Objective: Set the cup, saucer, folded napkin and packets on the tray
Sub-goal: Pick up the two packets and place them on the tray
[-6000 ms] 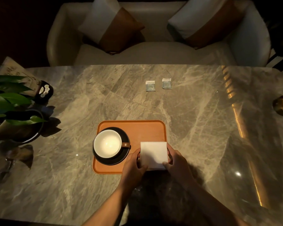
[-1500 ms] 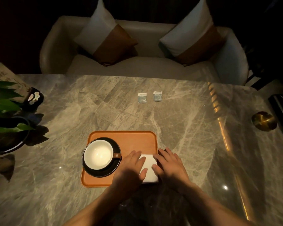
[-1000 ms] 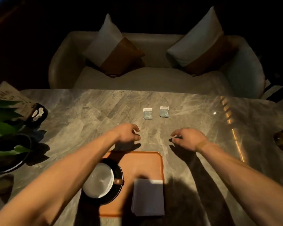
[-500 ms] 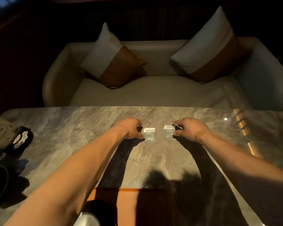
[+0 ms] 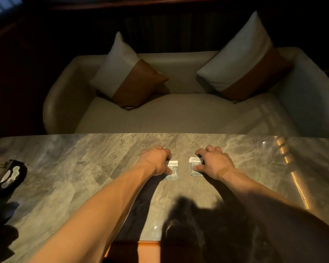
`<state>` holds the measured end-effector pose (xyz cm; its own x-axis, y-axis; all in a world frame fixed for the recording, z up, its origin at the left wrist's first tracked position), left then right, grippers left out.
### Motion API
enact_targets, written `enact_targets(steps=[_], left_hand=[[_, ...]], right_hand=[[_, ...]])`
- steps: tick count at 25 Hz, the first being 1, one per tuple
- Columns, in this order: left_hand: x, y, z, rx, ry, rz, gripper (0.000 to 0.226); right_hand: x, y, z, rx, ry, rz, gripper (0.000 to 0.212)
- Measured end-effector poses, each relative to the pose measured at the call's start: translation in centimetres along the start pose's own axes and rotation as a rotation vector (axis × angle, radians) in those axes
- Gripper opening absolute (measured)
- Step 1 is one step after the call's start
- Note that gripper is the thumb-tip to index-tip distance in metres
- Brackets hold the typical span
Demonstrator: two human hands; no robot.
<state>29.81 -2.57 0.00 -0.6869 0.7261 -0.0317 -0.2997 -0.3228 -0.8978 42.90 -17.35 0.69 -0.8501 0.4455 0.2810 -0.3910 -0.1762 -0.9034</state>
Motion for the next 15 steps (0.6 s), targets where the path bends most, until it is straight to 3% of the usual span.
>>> enact_targets(steps=[8, 15], left_hand=[[-0.2, 0.4, 0.7, 0.016, -0.034, 0.097, 0.041], [0.0, 0.6, 2.8, -0.034, -0.057, 0.177, 0.02]], right_hand=[[0.2, 0.3, 0.1, -0.024, 0.027, -0.059, 0.035], [-0.3, 0.6, 1.2, -0.067, 0.018, -0.174, 0.033]])
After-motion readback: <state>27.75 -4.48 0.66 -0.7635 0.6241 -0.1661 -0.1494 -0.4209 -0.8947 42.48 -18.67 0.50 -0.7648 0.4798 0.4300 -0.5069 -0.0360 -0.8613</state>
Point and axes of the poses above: each hand's wrist, its own z-axis away from the middle knuckle, its own y-axis out of the palm, x = y × z, the point moved 5 cm from there along -z, towards the middle knuckle, and after that the axes turned 11 degrees about -y, right-handed, at the moved point
